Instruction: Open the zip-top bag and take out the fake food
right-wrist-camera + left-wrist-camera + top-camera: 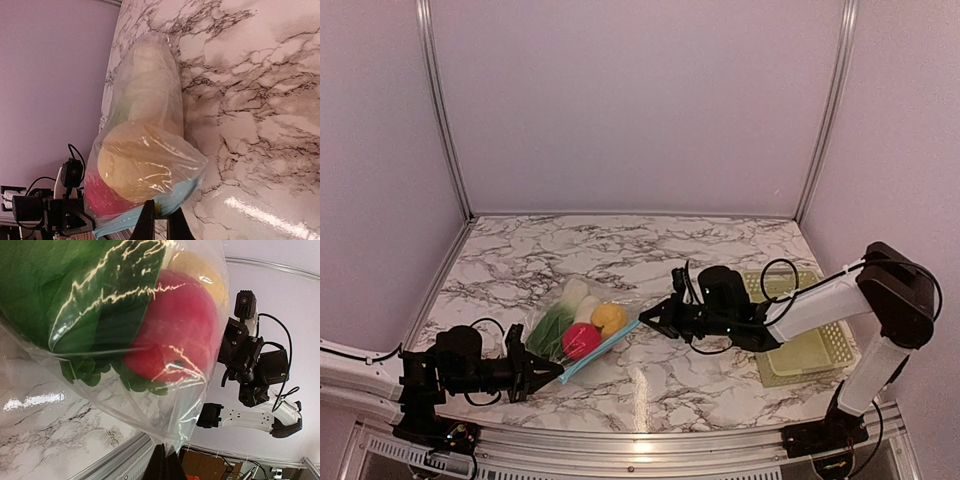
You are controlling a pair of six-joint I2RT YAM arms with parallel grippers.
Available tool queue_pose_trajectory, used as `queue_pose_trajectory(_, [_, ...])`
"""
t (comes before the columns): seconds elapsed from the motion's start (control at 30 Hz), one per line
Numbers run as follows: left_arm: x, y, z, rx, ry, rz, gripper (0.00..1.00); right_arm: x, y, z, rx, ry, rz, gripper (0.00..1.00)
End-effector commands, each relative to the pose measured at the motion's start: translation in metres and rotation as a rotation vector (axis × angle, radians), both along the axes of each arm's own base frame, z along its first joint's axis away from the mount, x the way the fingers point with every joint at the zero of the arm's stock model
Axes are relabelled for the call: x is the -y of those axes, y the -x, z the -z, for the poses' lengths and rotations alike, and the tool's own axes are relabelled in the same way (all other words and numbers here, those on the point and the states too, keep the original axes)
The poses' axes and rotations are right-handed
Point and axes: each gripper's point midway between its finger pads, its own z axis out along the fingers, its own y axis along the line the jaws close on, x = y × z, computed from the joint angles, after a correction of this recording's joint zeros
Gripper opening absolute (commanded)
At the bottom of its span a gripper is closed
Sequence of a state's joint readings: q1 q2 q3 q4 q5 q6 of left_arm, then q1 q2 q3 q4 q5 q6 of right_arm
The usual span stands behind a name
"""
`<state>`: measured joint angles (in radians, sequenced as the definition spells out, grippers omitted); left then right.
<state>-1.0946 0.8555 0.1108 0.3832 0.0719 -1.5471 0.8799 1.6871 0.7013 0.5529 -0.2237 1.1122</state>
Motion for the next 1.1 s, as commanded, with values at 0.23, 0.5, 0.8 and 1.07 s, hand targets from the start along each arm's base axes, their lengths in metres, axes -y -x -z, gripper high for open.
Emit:
queue_pose_trajectory(0.23, [-0.004,0.01,0.015,-0.02,-0.062,0.045,0.0,0.048,-0.068,-0.024,0.107,0.103,0.205,0.05])
queue_pose_trajectory(0.5, [-0.003,0.009,0.01,-0.012,-0.05,0.049,0.0,0.05,-0.081,-0.045,0.149,0.12,0.212,0.05])
queue_pose_trajectory(0.8, [-0.001,0.009,0.005,0.004,-0.041,0.059,0.0,0.056,-0.094,-0.067,0.184,0.131,0.225,0.05])
queue_pose_trajectory(1.07, [0.01,0.001,-0.021,0.114,-0.088,0.089,0.39,0.037,-0.086,-0.087,0.174,0.14,0.147,0.03])
